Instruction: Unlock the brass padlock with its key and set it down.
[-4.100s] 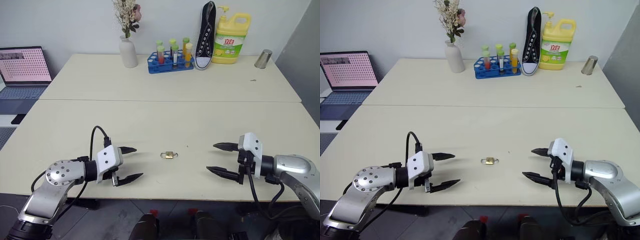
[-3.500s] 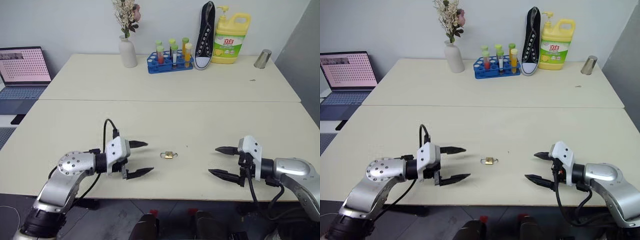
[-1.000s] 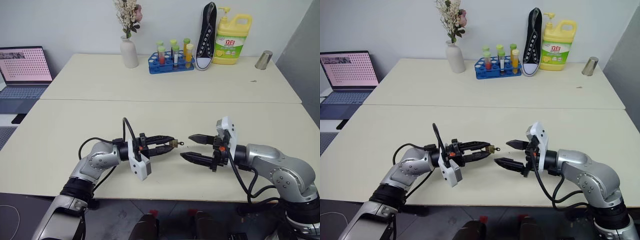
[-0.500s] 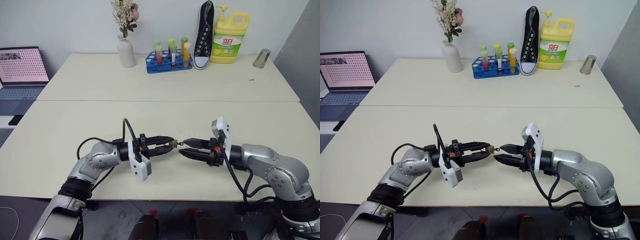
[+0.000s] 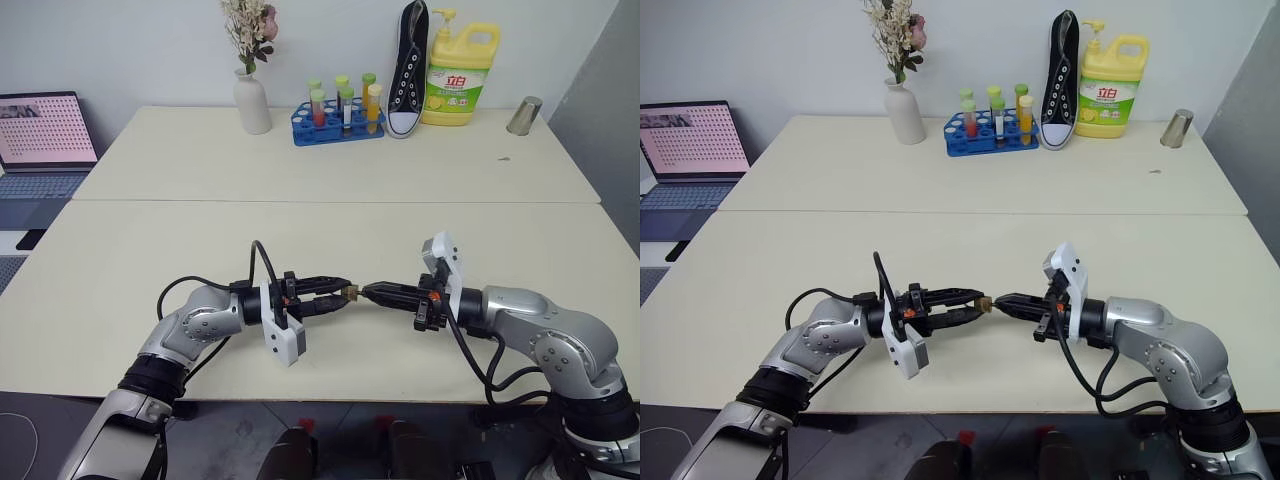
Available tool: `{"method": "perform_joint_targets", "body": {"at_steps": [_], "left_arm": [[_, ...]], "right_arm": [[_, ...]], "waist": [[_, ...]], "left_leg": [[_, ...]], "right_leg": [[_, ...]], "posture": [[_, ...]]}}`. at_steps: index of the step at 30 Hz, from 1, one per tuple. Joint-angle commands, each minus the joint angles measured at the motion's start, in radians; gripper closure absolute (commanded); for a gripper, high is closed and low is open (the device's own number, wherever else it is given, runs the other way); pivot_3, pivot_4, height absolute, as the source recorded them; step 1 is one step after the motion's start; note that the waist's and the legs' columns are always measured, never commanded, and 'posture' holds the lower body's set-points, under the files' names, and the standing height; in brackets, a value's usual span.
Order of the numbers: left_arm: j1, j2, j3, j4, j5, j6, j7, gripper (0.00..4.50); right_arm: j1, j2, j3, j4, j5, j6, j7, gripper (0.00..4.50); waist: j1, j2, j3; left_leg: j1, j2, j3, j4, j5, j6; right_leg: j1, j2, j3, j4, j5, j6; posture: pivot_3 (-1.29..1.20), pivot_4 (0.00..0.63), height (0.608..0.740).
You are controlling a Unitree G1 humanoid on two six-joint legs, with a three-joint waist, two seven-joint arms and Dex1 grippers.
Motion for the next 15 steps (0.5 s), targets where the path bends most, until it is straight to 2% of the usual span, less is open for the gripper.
{"method": "perform_joint_targets", "body": {"at_steps": [1, 2, 5, 15], "left_arm": [[-0.011, 0.002, 0.001, -0.039, 0.001, 0.001, 0.031, 3.52], [-0.010, 0.002, 0.000, -0.040, 0.001, 0.003, 0.034, 3.52], [-0.010, 0.003, -0.001, -0.042, 0.004, 0.003, 0.039, 3.52], [-0.016, 0.005, -0.007, -0.041, 0.009, 0.003, 0.055, 3.52]], "right_arm": [[-0.019, 0.025, -0.025, -0.005, 0.022, -0.009, -0.012, 4.10], [-0.020, 0.025, -0.030, -0.002, 0.020, -0.009, -0.012, 3.91], [-0.021, 0.021, -0.036, 0.005, 0.039, 0.015, -0.005, 2.87], [-0.016, 0.016, -0.022, 0.007, 0.064, 0.055, 0.005, 2.86]], "waist": [[0.000, 0.000, 0.000], [0.000, 0.000, 0.000], [0.000, 0.000, 0.000], [-0.001, 0.000, 0.000]], "left_leg": [[0.000, 0.000, 0.000, 0.000, 0.000, 0.000], [0.000, 0.000, 0.000, 0.000, 0.000, 0.000], [0.000, 0.000, 0.000, 0.000, 0.000, 0.000], [0.000, 0.000, 0.000, 0.000, 0.000, 0.000]], "right_leg": [[0.000, 0.000, 0.000, 0.000, 0.000, 0.000], [0.000, 0.000, 0.000, 0.000, 0.000, 0.000], [0.000, 0.000, 0.000, 0.000, 0.000, 0.000], [0.000, 0.000, 0.000, 0.000, 0.000, 0.000]], "posture": [[0.00, 0.150, 0.740], [0.00, 0.150, 0.740], [0.00, 0.150, 0.740], [0.00, 0.150, 0.740]]}}
